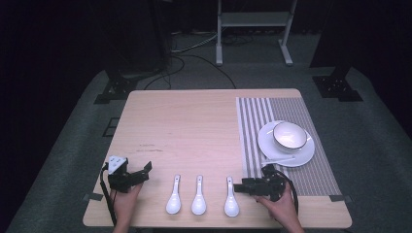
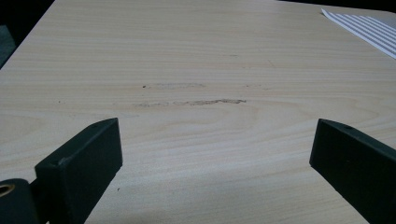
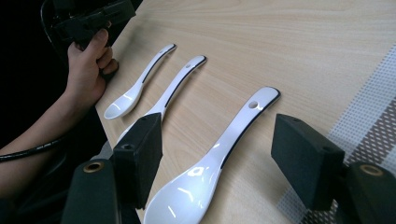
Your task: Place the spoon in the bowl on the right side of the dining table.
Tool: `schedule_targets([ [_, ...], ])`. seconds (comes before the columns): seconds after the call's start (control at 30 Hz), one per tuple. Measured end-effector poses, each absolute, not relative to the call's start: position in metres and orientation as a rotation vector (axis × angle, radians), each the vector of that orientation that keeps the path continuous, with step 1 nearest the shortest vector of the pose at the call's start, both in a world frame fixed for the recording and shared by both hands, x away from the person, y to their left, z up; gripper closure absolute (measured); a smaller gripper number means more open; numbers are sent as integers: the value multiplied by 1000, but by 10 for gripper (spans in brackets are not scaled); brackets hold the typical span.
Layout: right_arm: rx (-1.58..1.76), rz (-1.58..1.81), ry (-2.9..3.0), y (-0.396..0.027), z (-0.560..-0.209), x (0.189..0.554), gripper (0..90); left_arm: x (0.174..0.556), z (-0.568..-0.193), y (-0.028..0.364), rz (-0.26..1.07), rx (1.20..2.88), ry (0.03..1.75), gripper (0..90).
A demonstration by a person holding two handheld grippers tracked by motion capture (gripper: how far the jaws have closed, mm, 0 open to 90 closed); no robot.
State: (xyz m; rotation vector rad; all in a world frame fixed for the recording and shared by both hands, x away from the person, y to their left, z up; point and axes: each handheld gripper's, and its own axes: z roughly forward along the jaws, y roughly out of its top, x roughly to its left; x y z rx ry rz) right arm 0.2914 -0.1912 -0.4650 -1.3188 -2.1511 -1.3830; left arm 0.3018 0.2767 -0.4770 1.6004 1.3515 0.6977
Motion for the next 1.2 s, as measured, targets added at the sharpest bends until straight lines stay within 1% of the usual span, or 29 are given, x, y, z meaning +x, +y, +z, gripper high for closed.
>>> schedule_targets([
  [0.2,-1329,-1345,-2176,-184,-464,299,342,302,-477,276,702,1601,1349,12],
  [0.63,-1360,-1241,-2221,-166,-468,313,433,301,-477,278,695,1586,1356,12],
  [0.7,-1371,-1227,-2246,-162,-469,315,466,301,-477,278,699,1580,1360,12],
  [0.9,-1398,-1184,-2287,-156,-470,318,514,301,-477,279,692,1571,1364,12],
  [1.1,-1436,-1146,-2318,-154,-472,321,549,301,-477,280,694,1569,1365,12],
  [1.2,-1444,-1141,-2344,-151,-471,321,552,301,-477,280,694,1564,1369,12],
])
